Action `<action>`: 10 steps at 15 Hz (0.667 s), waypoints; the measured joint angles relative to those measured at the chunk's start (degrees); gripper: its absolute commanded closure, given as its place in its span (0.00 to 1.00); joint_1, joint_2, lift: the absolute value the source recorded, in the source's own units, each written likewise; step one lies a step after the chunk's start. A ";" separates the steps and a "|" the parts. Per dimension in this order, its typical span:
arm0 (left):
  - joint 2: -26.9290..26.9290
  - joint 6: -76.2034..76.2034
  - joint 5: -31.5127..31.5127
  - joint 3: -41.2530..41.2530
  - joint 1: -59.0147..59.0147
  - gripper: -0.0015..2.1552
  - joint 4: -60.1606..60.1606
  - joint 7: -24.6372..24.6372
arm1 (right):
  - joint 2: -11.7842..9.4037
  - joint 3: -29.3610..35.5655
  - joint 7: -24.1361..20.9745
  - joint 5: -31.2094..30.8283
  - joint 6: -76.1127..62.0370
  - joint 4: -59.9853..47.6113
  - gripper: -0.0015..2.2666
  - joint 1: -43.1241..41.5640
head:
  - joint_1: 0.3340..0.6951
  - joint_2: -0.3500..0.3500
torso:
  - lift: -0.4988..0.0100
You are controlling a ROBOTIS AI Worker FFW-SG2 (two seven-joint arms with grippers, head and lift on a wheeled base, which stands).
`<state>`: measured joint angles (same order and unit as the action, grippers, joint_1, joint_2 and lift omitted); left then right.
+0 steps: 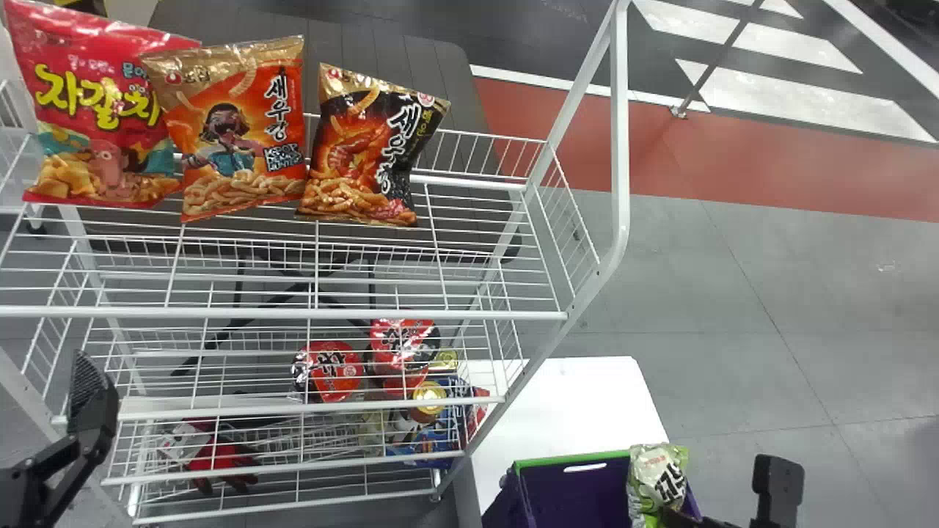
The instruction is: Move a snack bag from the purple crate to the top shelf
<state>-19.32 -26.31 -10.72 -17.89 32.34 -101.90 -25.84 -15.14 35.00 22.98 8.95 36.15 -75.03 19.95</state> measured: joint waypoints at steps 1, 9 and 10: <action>-0.01 -0.05 0.00 0.05 0.00 0.00 0.09 0.00 | 0.01 -0.01 -0.01 0.01 0.00 -0.02 0.87 0.00 | 1.00 0.00 | 0.99; 0.06 -0.27 -0.20 0.30 -0.43 0.00 0.60 0.02 | 0.29 -0.28 0.62 0.05 -0.44 0.16 0.87 -0.45 | 1.00 0.00 | 0.98; 0.07 -0.27 -0.24 0.31 -0.49 0.00 0.64 0.07 | 0.41 -0.37 0.75 0.06 -0.69 0.11 0.87 -0.48 | 1.00 0.00 | 0.98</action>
<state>-19.24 -26.58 -10.96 -17.58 31.85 -101.27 -25.77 -14.72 34.63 23.73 9.00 35.46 -74.92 19.47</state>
